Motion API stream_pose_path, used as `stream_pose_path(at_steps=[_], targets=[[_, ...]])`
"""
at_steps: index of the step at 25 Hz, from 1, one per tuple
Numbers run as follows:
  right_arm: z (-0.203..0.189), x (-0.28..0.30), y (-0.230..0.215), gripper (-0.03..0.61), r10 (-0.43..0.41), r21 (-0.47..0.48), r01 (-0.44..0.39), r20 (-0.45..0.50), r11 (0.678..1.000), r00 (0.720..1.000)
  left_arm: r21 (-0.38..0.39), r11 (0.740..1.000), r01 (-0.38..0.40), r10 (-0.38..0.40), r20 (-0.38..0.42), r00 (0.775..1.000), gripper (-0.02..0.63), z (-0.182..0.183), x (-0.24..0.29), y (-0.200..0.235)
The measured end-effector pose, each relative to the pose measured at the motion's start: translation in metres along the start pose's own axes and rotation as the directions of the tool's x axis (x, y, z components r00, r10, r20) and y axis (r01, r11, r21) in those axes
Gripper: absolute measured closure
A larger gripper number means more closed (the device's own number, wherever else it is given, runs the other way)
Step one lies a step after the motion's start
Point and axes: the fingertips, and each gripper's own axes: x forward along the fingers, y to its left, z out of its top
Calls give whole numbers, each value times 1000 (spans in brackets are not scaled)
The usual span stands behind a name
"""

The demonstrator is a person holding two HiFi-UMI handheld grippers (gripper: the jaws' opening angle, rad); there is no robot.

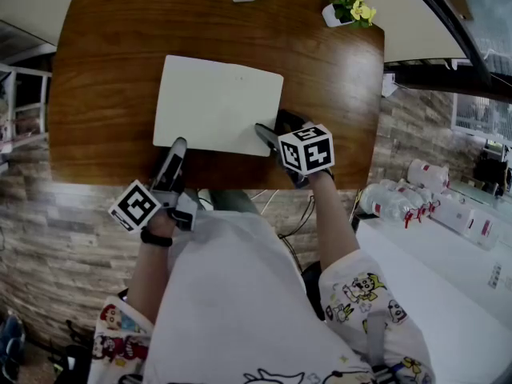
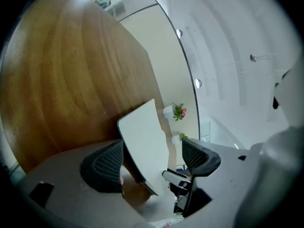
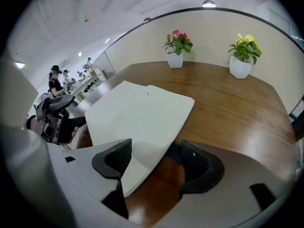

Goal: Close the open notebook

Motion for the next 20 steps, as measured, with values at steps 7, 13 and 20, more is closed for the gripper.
stream_pose_path(at_steps=[7, 13, 20], targets=[[1, 1, 2, 273, -3, 6, 3, 1, 1000, 1000, 80, 996, -24, 22, 30, 999, 259, 26, -5, 4], [1, 1, 2, 273, -7, 18, 6, 11, 1000, 1000, 40, 999, -2, 2, -7, 1000, 261, 37, -3, 8], [1, 1, 1, 273, -6, 24, 5, 13, 1000, 1000, 44, 997, 60, -57, -66, 996, 412, 39, -5, 7]])
